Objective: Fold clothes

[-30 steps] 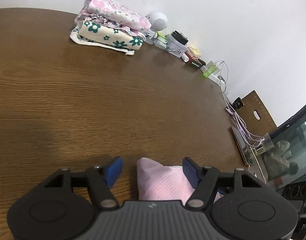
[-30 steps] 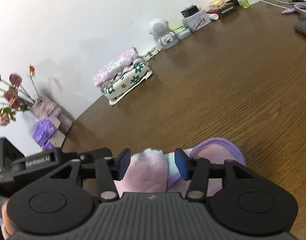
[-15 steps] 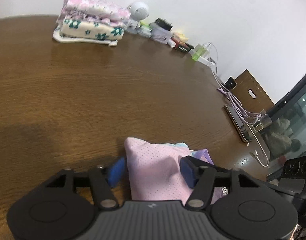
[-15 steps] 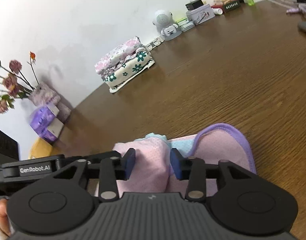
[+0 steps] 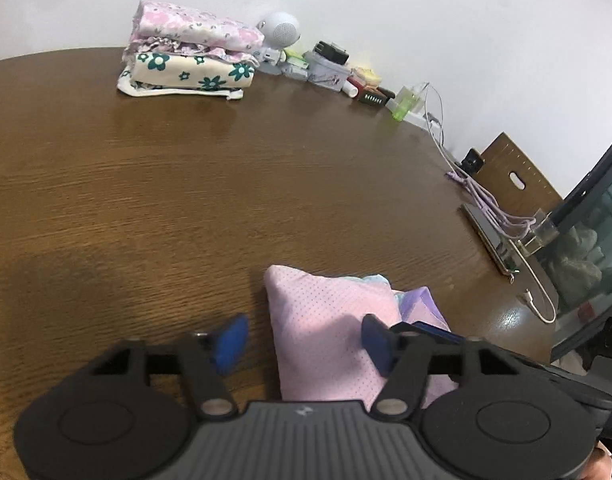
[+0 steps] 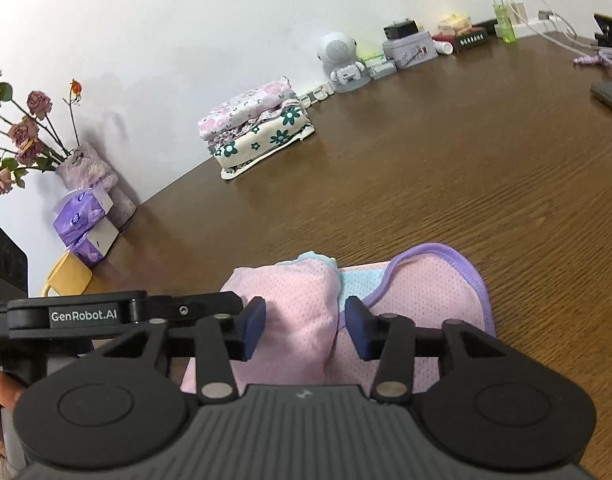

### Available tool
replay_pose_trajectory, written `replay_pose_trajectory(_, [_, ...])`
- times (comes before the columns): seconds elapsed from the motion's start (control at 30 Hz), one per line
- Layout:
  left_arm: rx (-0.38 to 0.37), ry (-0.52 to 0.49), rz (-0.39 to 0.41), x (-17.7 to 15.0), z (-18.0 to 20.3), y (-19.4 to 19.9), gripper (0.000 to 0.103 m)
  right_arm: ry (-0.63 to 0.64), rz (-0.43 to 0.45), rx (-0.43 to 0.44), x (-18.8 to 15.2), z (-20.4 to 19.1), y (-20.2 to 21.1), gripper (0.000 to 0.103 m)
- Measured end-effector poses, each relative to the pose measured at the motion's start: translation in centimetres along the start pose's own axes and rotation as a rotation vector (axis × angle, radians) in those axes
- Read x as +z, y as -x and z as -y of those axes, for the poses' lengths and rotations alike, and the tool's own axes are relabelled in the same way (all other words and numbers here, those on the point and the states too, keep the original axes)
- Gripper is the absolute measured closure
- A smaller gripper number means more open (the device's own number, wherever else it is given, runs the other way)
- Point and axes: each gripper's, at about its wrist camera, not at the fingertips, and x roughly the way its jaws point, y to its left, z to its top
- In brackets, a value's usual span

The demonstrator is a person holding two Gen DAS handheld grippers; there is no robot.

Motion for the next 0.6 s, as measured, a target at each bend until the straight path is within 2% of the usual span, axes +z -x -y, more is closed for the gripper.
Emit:
replay_pose_trajectory(0.03, [0.000,-0.008,0.000,-0.2,0.1,0.1,0.058,0.014,0.005,-0.007,-0.1,-0.2,0.1,0.070])
replay_pose_trajectory(0.1, [-0.006,-0.019,-0.002,-0.4,0.3,0.2,0.073,0.021,0.005,-0.009,-0.3,-0.4,0.3,0.076])
replay_pose_trajectory(0.13, [-0.010,-0.024,-0.002,-0.5,0.5,0.2,0.073,0.025,0.005,-0.010,-0.3,-0.5,0.4,0.076])
replay_pose_trajectory(0.17, [-0.005,-0.025,0.003,-0.6,0.6,0.4,0.072,0.028,0.005,-0.010,-0.4,-0.5,0.5,0.076])
replay_pose_trajectory(0.2, [-0.004,-0.018,0.004,-0.7,0.6,0.4,0.065,0.032,0.005,-0.011,-0.5,-0.6,0.6,0.073])
replay_pose_trajectory(0.23, [-0.004,-0.010,0.004,-0.8,0.6,0.5,0.048,0.034,0.006,-0.012,-0.5,-0.7,0.7,0.067])
replay_pose_trajectory(0.27, [-0.004,-0.001,0.004,-0.8,0.5,0.6,0.045,0.035,0.008,-0.012,-0.6,-0.7,0.8,0.067])
replay_pose_trajectory(0.3, [-0.006,-0.003,0.006,-1.0,0.5,0.7,0.049,0.037,0.010,-0.013,-0.7,-0.7,0.9,0.067])
replay_pose_trajectory(0.33, [-0.008,-0.007,0.009,-1.2,0.5,0.8,0.064,0.038,0.012,-0.011,-0.8,-0.7,1.1,0.070])
replay_pose_trajectory(0.4, [-0.020,-0.002,0.010,-1.5,0.4,0.9,0.076,0.044,0.007,-0.002,-1.0,-0.8,1.2,0.079])
replay_pose_trajectory(0.47, [-0.036,0.023,0.003,-1.7,0.1,1.0,0.074,0.042,-0.001,-0.002,-1.0,-0.8,1.3,0.079])
replay_pose_trajectory(0.5, [-0.040,0.036,0.000,-1.8,0.0,1.1,0.063,0.034,-0.003,0.004,-1.1,-0.7,1.4,0.072])
replay_pose_trajectory(0.53, [-0.043,0.048,-0.004,-1.9,-0.2,1.1,0.044,0.026,-0.005,0.010,-1.2,-0.6,1.5,0.056])
replay_pose_trajectory(0.57, [-0.046,0.058,0.001,-2.0,-0.3,1.2,0.042,0.016,-0.003,0.017,-1.2,-0.5,1.7,0.054])
replay_pose_trajectory(0.6, [-0.050,0.066,0.008,-2.2,-0.4,1.4,0.046,0.015,0.000,0.018,-1.3,-0.5,1.8,0.055])
